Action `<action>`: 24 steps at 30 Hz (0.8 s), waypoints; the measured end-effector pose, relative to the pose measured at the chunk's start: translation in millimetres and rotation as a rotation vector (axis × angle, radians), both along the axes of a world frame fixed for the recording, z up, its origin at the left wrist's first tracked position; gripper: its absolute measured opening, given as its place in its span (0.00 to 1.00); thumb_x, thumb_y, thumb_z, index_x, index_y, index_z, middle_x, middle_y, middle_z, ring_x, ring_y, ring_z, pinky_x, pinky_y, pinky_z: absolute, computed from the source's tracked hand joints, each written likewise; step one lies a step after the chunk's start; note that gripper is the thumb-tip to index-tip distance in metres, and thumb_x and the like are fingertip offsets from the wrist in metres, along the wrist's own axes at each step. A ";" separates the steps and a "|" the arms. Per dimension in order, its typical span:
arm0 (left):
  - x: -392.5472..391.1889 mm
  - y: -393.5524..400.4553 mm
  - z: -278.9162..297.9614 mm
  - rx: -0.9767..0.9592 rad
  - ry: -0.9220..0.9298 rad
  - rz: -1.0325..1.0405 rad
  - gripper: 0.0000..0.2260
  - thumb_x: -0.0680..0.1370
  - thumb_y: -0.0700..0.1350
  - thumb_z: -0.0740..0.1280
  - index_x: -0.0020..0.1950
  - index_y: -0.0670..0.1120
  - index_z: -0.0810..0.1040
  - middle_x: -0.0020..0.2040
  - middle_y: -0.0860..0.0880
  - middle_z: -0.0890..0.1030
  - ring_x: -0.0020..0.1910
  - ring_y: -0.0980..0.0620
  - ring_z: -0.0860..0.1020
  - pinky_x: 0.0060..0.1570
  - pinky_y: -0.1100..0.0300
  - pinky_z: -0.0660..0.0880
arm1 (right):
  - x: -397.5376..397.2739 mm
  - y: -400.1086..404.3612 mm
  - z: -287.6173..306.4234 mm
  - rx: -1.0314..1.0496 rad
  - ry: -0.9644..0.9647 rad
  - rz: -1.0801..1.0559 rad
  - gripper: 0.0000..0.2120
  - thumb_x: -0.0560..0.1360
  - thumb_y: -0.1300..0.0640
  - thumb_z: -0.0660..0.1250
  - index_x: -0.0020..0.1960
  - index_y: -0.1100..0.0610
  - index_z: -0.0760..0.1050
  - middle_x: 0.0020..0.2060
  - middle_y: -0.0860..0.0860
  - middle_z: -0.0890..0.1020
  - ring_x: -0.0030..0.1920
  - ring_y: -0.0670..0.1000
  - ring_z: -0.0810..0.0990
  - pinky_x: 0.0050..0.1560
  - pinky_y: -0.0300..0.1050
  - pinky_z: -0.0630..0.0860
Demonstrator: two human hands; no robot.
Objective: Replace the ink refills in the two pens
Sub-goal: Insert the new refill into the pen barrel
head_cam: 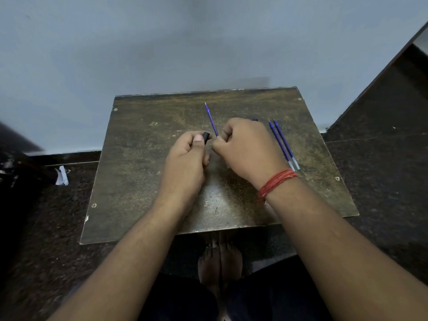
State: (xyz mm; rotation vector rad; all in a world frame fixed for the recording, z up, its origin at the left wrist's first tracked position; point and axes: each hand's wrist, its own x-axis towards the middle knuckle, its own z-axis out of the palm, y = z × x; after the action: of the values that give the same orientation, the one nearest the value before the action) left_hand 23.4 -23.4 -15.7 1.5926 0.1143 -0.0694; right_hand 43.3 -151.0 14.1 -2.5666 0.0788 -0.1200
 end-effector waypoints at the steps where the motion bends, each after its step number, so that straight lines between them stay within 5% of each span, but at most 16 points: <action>1: -0.6 -1.9 0.8 -0.003 -0.004 -0.026 0.12 0.85 0.49 0.58 0.52 0.52 0.80 0.30 0.55 0.71 0.23 0.60 0.63 0.26 0.62 0.59 | -0.3 -1.3 0.4 0.088 0.014 -0.012 0.09 0.70 0.50 0.66 0.38 0.55 0.76 0.31 0.49 0.81 0.36 0.53 0.81 0.39 0.48 0.77; 7: -3.5 -5.5 7.8 -0.133 -0.006 -0.082 0.13 0.87 0.44 0.56 0.59 0.50 0.80 0.29 0.55 0.70 0.22 0.60 0.61 0.22 0.66 0.58 | 1.8 -5.9 -0.6 0.405 -0.007 -0.039 0.11 0.72 0.54 0.70 0.33 0.52 0.72 0.24 0.44 0.73 0.25 0.41 0.70 0.26 0.33 0.63; 11: -3.2 -4.5 7.8 -0.179 0.005 -0.095 0.13 0.87 0.44 0.56 0.59 0.49 0.80 0.29 0.54 0.70 0.22 0.59 0.59 0.22 0.67 0.56 | 0.5 -6.8 -3.9 0.487 -0.012 -0.012 0.11 0.74 0.54 0.69 0.35 0.54 0.73 0.27 0.45 0.73 0.27 0.41 0.68 0.29 0.36 0.64; 15: -4.5 -5.2 6.0 -0.155 -0.003 -0.110 0.12 0.87 0.45 0.56 0.58 0.48 0.80 0.29 0.54 0.70 0.21 0.60 0.59 0.22 0.67 0.57 | 5.5 -11.2 -3.2 0.615 -0.051 -0.061 0.10 0.75 0.55 0.68 0.39 0.60 0.76 0.34 0.59 0.80 0.31 0.50 0.72 0.35 0.49 0.71; 17: -5.1 -5.7 5.0 -0.137 0.010 -0.107 0.11 0.87 0.46 0.56 0.55 0.46 0.78 0.29 0.55 0.71 0.21 0.60 0.60 0.22 0.67 0.57 | 8.4 -17.8 -2.0 0.752 -0.086 -0.138 0.11 0.76 0.56 0.67 0.37 0.59 0.74 0.35 0.63 0.79 0.31 0.54 0.72 0.30 0.46 0.68; 24: -6.9 -5.4 3.6 -0.068 0.025 -0.144 0.11 0.86 0.47 0.57 0.51 0.46 0.77 0.30 0.54 0.71 0.21 0.60 0.61 0.22 0.65 0.58 | 9.9 -34.9 0.8 1.099 -0.087 -0.254 0.08 0.77 0.58 0.67 0.39 0.55 0.74 0.29 0.48 0.78 0.25 0.45 0.71 0.22 0.36 0.62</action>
State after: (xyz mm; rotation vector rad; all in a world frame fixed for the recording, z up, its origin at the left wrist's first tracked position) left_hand 16.5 -28.9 -12.1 1.5310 0.0163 -0.2026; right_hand 53.2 -185.9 14.8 -1.4447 0.3340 -0.2104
